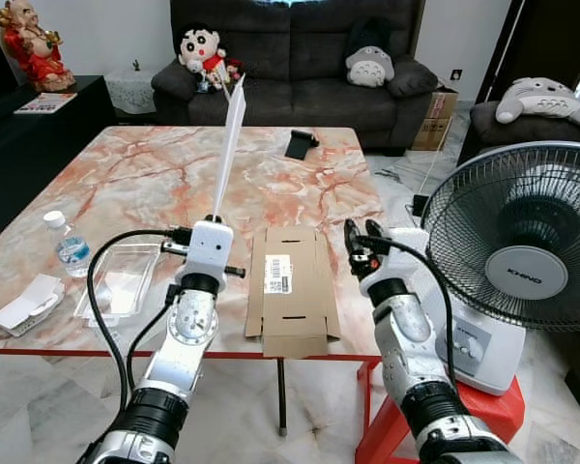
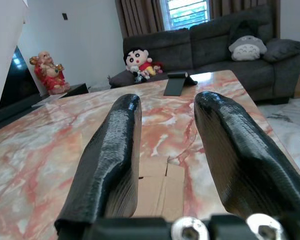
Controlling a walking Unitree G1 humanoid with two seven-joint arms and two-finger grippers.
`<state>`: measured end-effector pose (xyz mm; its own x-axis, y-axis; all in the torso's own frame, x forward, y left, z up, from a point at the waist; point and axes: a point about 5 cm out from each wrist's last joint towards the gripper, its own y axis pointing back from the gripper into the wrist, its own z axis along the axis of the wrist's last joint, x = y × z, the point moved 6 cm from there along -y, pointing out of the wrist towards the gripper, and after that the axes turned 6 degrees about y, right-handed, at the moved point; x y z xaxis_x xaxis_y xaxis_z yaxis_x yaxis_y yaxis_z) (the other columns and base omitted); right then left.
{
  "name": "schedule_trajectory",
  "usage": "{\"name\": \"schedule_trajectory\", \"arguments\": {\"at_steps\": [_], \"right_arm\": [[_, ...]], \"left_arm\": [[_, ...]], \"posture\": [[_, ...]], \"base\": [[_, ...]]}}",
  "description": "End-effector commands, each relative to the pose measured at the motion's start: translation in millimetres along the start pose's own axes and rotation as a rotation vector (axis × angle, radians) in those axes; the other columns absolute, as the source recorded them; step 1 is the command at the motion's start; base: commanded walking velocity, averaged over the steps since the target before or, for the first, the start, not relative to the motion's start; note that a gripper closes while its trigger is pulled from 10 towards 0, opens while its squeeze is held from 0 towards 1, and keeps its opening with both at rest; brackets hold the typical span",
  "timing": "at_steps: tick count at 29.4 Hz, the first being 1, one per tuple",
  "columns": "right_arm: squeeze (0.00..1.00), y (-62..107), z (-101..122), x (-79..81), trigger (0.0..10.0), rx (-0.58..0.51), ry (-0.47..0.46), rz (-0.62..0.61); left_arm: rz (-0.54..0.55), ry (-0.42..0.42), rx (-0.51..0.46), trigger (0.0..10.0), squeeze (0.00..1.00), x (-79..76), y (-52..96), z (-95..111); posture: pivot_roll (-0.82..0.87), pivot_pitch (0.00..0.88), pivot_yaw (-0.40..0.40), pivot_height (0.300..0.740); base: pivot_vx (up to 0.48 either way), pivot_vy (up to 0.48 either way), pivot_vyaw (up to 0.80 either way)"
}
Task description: Picking trash to rubbish bin
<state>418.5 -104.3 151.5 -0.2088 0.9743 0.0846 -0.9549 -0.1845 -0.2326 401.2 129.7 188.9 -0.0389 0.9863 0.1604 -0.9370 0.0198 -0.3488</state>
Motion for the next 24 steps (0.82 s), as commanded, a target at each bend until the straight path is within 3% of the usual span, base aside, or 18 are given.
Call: {"name": "schedule_trajectory", "arguments": {"at_steps": [1,24], "right_arm": [[0.0,-6.3,14.6,-0.7,10.0,-0.048,0.002,-0.005],[0.0,-4.2,11.4,3.2,10.0,-0.042,-0.007,0.01]], "left_arm": [[-0.006,0.002,-0.03,10.0,0.0,-1.7,-1.8,7.3],[-0.022,-0.02,-0.056,10.0,0.0,-5.0,-2.9,12.3]], "posture": [[-0.02,0.0,-0.01,0.74],[-0.03,0.0,-0.009,0.74]], "base": [[0.0,0.0,0.0],[0.0,0.0,0.0]]}}
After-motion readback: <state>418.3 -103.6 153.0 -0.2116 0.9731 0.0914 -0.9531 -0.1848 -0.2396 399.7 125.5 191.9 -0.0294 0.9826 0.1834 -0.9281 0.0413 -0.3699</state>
